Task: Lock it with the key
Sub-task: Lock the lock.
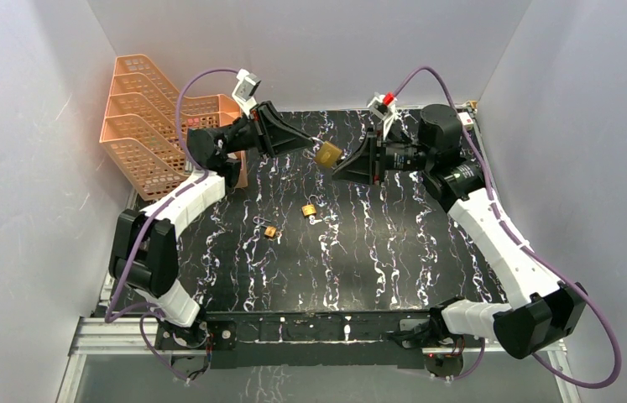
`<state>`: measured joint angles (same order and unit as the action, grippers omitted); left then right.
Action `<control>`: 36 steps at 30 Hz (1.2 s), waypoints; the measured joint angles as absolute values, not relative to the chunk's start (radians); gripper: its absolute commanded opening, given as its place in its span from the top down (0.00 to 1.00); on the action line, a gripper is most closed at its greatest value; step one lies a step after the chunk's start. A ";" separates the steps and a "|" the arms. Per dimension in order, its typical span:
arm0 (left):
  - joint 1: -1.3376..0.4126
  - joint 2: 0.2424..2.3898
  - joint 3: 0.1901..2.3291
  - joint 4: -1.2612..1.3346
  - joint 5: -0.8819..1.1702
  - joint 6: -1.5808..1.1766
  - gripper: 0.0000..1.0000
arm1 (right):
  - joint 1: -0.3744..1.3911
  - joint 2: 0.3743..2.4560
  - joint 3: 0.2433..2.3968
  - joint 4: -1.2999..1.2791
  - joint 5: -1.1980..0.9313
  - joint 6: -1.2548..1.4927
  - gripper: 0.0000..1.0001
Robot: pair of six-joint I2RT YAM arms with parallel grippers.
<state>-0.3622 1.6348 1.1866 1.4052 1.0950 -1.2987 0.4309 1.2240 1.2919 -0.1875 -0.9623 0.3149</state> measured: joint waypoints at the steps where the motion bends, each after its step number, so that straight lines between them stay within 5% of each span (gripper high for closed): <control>1: -0.362 1.630 1.186 1.405 1.095 -1.300 1.00 | 0.441 1.225 1.292 -0.189 -0.954 0.311 0.87; 3: -0.361 1.621 1.186 1.405 1.095 -1.301 1.00 | 0.459 1.228 1.292 -0.191 -0.939 0.307 1.00; 18: -0.358 1.588 1.166 1.384 1.097 -1.293 1.00 | 0.493 1.236 1.324 -0.332 -0.837 0.224 0.99; 21: -0.356 1.588 1.169 1.377 1.099 -1.289 1.00 | 0.493 1.222 1.345 -0.401 -0.805 0.187 0.45; 23: -0.356 1.589 1.176 1.371 1.102 -1.289 1.00 | 0.493 1.207 1.357 -0.440 -0.781 0.160 0.29; 36: -0.354 1.589 1.182 1.346 1.103 -1.275 1.00 | 0.493 1.155 1.424 -0.465 -0.667 0.104 0.36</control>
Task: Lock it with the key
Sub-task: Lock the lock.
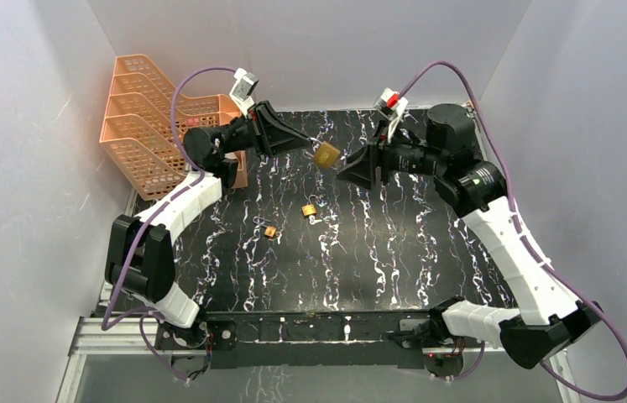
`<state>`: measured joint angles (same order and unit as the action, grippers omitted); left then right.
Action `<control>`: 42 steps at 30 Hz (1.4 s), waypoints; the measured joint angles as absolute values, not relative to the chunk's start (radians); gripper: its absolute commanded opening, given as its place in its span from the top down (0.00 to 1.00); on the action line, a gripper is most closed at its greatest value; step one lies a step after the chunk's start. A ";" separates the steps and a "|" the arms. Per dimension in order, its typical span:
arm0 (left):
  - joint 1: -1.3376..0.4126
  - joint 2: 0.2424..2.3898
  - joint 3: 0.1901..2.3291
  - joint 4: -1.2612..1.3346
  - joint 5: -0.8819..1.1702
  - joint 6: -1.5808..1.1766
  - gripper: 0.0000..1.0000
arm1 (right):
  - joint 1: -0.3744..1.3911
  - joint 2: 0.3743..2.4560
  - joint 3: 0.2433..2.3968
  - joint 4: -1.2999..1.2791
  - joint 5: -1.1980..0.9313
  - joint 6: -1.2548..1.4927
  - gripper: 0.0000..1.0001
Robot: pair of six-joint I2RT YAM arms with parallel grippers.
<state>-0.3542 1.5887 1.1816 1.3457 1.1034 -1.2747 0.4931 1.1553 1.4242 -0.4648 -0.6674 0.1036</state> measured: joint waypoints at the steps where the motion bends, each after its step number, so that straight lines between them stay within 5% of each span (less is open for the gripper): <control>1: -0.354 1.589 1.182 1.345 1.103 -1.273 1.00 | 0.493 1.164 1.424 -0.464 -0.663 0.103 0.37; 25: -0.348 1.589 1.181 1.330 1.108 -1.259 1.00 | 0.493 1.234 1.424 -0.399 -0.662 0.099 0.59; 31: -0.348 1.589 1.181 1.330 1.108 -1.259 1.00 | 0.493 1.235 1.424 -0.380 -0.682 0.104 1.00; 42: -0.346 1.589 1.181 1.330 1.103 -1.249 1.00 | 0.498 1.235 1.423 -0.387 -0.699 0.101 1.00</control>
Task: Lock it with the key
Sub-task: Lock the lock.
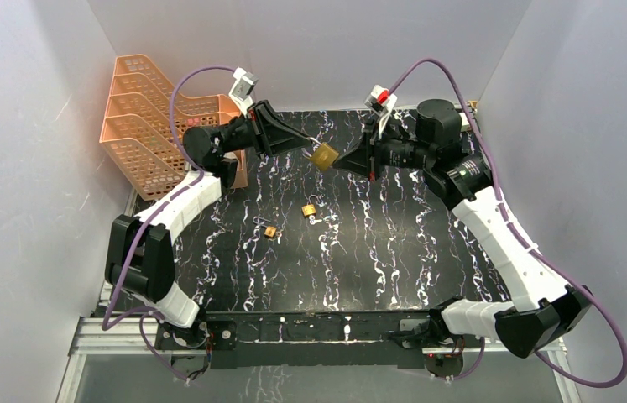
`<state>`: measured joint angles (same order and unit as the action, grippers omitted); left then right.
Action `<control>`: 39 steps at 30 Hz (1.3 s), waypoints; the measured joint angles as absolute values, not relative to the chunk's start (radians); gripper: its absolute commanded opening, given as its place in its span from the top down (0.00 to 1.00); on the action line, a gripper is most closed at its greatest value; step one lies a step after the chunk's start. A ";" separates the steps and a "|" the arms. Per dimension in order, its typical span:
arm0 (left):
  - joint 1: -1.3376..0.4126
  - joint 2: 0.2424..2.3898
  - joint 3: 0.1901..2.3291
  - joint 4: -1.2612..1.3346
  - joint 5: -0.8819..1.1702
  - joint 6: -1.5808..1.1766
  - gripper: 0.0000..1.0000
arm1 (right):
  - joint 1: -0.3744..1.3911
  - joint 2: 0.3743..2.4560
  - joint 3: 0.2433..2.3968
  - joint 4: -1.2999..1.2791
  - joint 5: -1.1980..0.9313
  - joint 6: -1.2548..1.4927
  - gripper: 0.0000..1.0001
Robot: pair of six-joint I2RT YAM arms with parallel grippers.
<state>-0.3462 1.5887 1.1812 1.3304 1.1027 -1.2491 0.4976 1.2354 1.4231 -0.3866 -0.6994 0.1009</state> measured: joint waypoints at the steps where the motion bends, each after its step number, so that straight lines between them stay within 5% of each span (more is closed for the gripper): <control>1: -0.346 1.589 1.182 1.330 1.103 -1.249 1.00 | 0.498 1.233 1.421 -0.386 -0.696 0.100 1.00; 29: -0.351 1.650 1.304 1.303 1.194 -1.260 1.00 | 0.490 1.098 1.248 -0.265 -0.626 0.073 1.00; 39: -0.212 1.650 1.361 1.305 1.114 -1.283 1.00 | 0.453 1.057 1.178 -0.429 -0.590 0.051 1.00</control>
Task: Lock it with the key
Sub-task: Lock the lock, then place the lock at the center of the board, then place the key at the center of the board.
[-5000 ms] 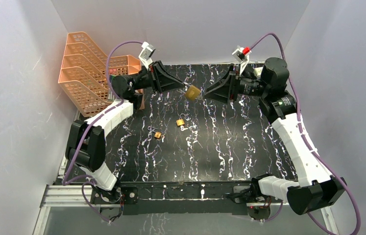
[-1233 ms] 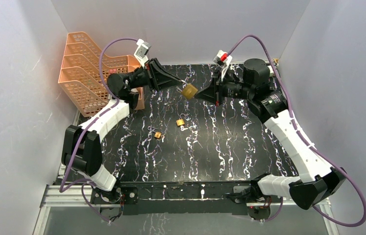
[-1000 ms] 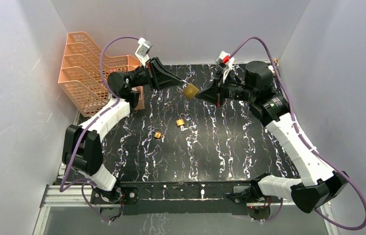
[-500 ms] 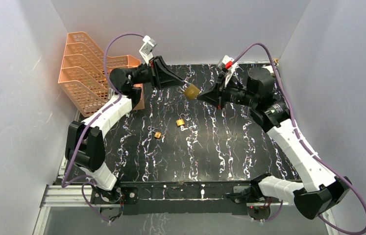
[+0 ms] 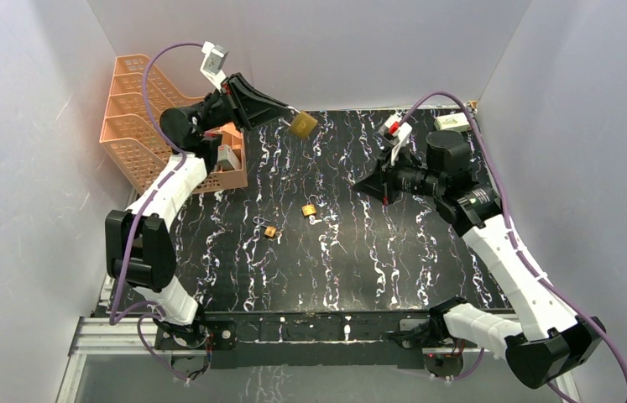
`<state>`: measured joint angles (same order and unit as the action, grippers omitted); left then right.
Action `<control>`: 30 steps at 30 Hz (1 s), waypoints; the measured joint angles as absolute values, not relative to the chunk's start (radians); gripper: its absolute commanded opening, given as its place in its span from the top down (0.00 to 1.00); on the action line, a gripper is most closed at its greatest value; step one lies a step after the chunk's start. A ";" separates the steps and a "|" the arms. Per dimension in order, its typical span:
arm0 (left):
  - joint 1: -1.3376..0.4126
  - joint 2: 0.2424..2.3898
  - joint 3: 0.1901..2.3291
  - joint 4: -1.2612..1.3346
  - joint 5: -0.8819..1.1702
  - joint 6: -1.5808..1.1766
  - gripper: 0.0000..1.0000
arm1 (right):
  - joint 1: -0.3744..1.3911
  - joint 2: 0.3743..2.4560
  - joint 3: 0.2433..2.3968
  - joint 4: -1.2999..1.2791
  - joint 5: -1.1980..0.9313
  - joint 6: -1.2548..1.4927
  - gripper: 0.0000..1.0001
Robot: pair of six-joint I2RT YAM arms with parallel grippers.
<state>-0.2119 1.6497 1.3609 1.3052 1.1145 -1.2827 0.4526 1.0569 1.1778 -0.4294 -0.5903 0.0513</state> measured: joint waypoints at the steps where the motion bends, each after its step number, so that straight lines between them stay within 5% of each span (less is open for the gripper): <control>1: -0.210 1.650 1.362 1.305 1.114 -1.284 1.00 | 0.452 1.054 1.174 -0.434 -0.586 0.051 1.00; 13: -0.226 1.505 1.311 0.836 1.045 -0.882 1.00 | 0.447 1.020 1.156 -0.469 -0.488 0.057 1.00; 21: -0.438 1.422 1.302 0.422 0.632 -0.489 1.00 | 0.444 1.061 1.148 -0.470 -0.409 0.084 1.00; 30: -0.612 1.564 1.302 0.307 0.228 -0.377 1.00 | 0.410 1.140 1.172 -0.479 -0.310 0.102 1.00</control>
<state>-0.6121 1.5642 1.3022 0.3069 0.2283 -0.3775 0.4103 1.1400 1.1717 -0.4793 -0.3099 0.1024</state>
